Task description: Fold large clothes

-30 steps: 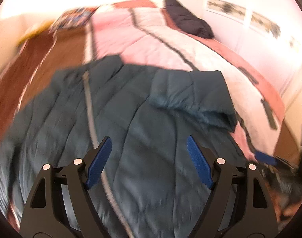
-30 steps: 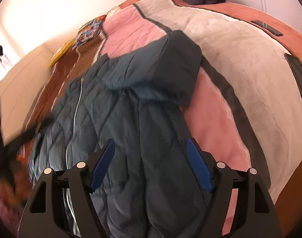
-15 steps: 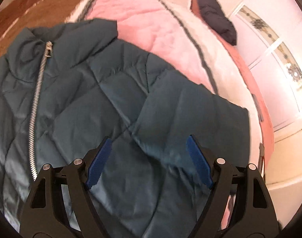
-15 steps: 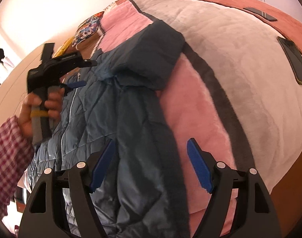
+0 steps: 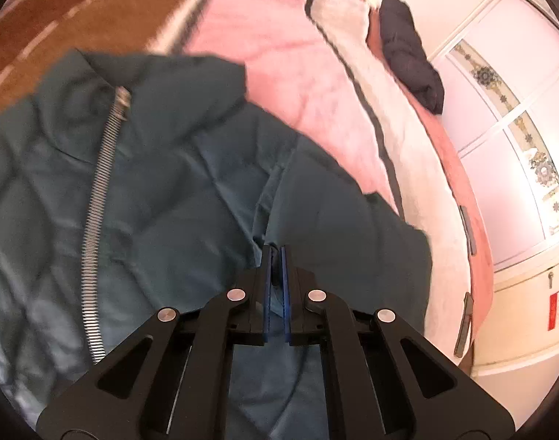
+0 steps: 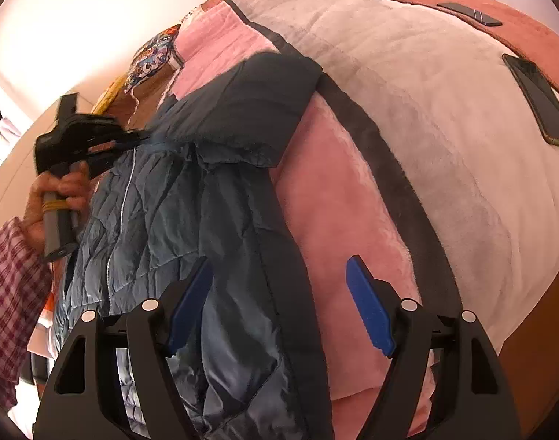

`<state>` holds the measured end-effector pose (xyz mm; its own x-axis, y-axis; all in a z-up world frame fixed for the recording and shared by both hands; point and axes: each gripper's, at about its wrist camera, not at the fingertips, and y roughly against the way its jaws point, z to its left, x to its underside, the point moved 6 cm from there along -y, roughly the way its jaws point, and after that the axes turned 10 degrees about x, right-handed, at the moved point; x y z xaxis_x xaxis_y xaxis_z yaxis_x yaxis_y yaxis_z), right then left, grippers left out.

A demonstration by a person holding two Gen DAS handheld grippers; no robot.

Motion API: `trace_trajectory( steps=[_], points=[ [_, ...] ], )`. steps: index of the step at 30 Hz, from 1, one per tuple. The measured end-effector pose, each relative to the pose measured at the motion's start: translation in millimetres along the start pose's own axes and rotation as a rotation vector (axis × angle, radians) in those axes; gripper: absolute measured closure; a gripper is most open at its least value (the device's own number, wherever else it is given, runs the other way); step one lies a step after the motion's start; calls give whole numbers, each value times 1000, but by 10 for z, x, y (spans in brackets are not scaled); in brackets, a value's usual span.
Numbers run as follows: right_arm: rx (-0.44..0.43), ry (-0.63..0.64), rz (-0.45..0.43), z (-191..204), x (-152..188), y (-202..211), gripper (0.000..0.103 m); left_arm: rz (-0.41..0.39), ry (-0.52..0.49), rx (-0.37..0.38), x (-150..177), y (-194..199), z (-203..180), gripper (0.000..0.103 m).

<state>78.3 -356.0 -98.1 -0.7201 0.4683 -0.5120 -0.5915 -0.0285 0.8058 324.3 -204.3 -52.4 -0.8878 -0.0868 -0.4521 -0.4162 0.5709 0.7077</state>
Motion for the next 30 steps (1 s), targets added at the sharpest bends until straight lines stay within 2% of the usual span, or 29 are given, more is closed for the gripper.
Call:
trace_trajectory(
  steps=[4, 7, 10, 14, 17, 22, 25, 27, 30],
  points=[
    [-3, 11, -21, 22, -3, 85, 29, -71, -25, -40, -75, 496, 192, 98],
    [-4, 21, -26, 81, 4, 111, 29, -132, -39, -118, -102, 888, 454, 98],
    [-14, 33, -30, 189, 14, 127, 29, -187, -4, -201, -130, 1251, 869, 98],
    [-22, 74, -24, 381, 56, 129, 29, -227, 83, -273, -98, 1625, 1462, 98],
    [-22, 109, -16, 526, 93, 117, 29, -232, 128, -296, -43, 1749, 1829, 99],
    [-23, 149, 10, 760, 158, 59, 29, -165, 166, -294, 120, 1589, 2199, 97],
    [-20, 180, 16, 920, 199, 43, 29, -135, 192, -301, 232, 1496, 2316, 84],
    [-19, 204, 22, 1014, 225, 33, 29, -138, 235, -298, 292, 1515, 2373, 59],
    [-20, 228, 23, 1118, 249, 35, 29, -186, 279, -256, 351, 1683, 2413, 54]
  ],
)
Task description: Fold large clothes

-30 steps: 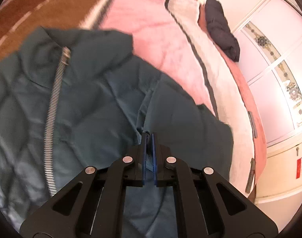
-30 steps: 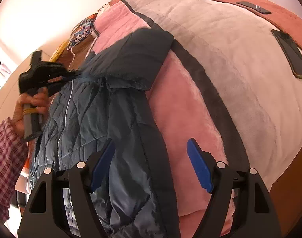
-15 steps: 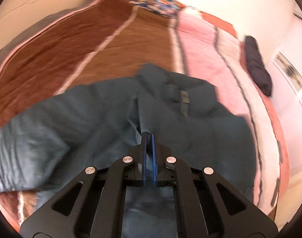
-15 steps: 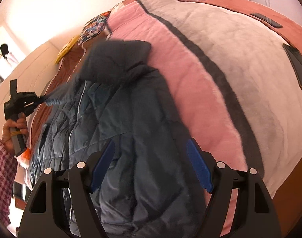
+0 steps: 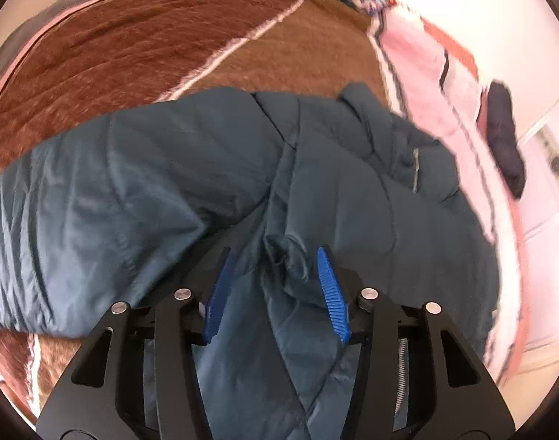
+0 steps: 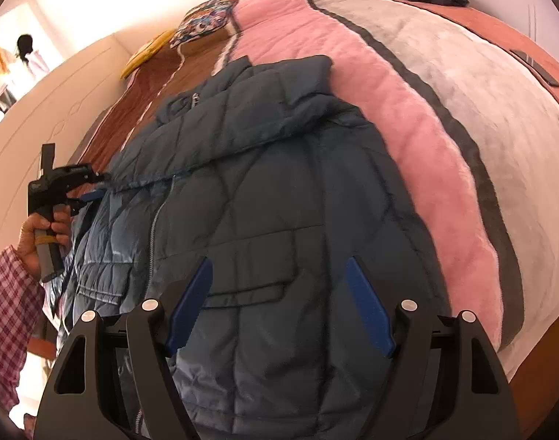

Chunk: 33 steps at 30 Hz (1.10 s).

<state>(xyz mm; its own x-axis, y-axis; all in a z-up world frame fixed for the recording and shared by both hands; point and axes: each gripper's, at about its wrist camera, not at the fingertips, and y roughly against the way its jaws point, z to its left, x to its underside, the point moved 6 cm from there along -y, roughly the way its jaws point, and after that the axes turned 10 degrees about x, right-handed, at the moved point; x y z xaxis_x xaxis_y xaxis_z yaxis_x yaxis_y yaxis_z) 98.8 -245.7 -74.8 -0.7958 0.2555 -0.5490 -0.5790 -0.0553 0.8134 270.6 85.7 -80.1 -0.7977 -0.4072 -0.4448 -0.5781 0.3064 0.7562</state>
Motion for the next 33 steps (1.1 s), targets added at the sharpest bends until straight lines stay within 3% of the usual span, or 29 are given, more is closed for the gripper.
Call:
trace_trajectory(
  steps=[4, 10, 19, 26, 33],
  points=[
    [-8, 27, -2, 160, 26, 19, 29, -33, 20, 20, 109, 339, 161, 51],
    [-34, 57, -1, 384, 97, 16, 29, -83, 65, -27, 451, 899, 706, 47],
    [-74, 127, 23, 840, 239, -26, 29, -102, 274, -136, 1087, 1456, 1827, 45],
    [-67, 217, 30, 1120, 300, -37, 29, -167, 481, -121, 1192, 1542, 2444, 43],
    [-47, 233, 42, 1156, 319, -60, 29, -238, 682, -66, 1163, 1457, 2841, 43]
  ],
)
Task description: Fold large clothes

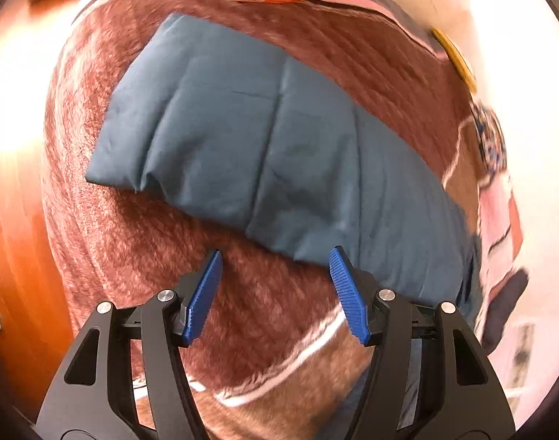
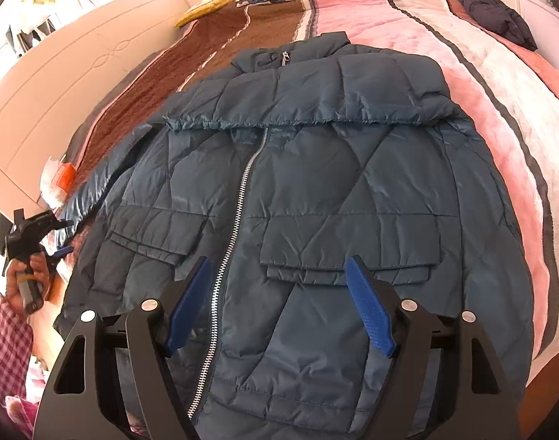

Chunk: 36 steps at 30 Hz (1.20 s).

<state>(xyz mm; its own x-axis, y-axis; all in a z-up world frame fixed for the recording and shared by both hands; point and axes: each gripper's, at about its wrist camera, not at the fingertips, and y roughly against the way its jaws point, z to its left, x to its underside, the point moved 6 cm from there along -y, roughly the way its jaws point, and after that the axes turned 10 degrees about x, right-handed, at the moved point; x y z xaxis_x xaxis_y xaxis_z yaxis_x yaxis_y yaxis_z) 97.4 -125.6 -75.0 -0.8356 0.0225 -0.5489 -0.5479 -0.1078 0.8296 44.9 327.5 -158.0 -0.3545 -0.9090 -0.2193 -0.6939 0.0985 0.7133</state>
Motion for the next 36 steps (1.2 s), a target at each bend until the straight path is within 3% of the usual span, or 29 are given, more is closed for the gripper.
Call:
trace_trajectory(
  steps=[7, 8, 11, 13, 16, 23, 28, 36],
  points=[
    [6, 20, 10, 62, -21, -45, 29, -55, 43, 3, -199, -65, 6, 43],
    [6, 22, 11, 67, -22, -49, 29, -58, 39, -9, -223, -76, 8, 46],
    [5, 25, 10, 72, -24, -55, 29, -79, 1, -72, -295, -83, 3, 79],
    [4, 21, 11, 56, -22, -62, 29, -86, -25, -77, -351, -21, 15, 91],
    [2, 11, 10, 36, -26, -62, 29, -111, -68, -62, -407, 127, -41, 96],
    [-15, -10, -4, -28, -32, -34, 29, -235, -355, -79, -426, 552, -779, 97],
    [-27, -37, -24, -121, -56, 17, 29, -286, -574, -14, -261, 816, -1559, 98],
    [-27, -122, -71, -438, -91, 128, 29, -235, -796, 147, 306, 918, -2646, 98]
  ],
)
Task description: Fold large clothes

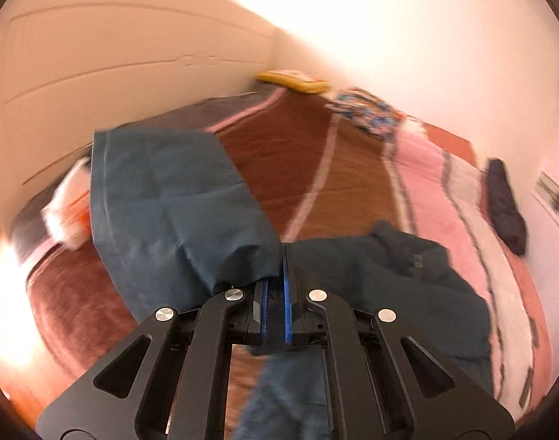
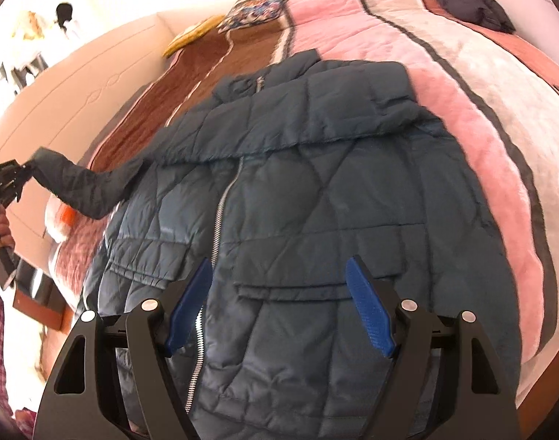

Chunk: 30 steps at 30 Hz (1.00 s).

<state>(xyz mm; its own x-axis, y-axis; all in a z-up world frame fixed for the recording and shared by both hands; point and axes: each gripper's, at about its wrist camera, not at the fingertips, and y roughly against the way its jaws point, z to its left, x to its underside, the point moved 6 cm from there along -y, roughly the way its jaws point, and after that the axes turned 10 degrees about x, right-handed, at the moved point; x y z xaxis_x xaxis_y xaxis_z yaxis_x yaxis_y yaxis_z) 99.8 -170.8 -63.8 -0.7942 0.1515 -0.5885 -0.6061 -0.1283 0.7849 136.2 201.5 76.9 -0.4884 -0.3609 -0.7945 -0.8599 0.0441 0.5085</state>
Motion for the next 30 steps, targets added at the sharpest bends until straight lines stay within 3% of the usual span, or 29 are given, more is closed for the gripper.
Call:
trace_trajectory(
  steps=[7, 14, 18, 22, 25, 26, 27, 29, 30],
  points=[
    [14, -107, -46, -455, -45, 119, 29, 72, -144, 211, 101, -133, -1143, 98],
    [34, -175, -76, -822, -43, 226, 29, 226, -277, 392, 716, -459, -2140, 98],
    [42, -197, -78, -946, -33, 250, 29, 340, -296, 421, 1164, -767, -2430, 98],
    [46, -208, -71, -1018, -13, 241, 29, 445, -293, 394, 1553, -1102, -2475, 95],
    [46, -215, -56, -1043, 0, 205, 29, 526, -259, 376, 1801, -1178, -2415, 79],
    [46, -215, -52, -1039, 1, 196, 29, 550, -239, 387, 1853, -1180, -2377, 68],
    [45, -212, -49, -1028, -1, 188, 29, 553, -229, 390, 1875, -1175, -2351, 58],
    [46, -206, -42, -1000, -9, 159, 29, 540, -243, 413, 1873, -1074, -2313, 47],
    [44, -202, -35, -974, -14, 138, 29, 536, -262, 419, 1874, -1035, -2303, 47]
  ],
)
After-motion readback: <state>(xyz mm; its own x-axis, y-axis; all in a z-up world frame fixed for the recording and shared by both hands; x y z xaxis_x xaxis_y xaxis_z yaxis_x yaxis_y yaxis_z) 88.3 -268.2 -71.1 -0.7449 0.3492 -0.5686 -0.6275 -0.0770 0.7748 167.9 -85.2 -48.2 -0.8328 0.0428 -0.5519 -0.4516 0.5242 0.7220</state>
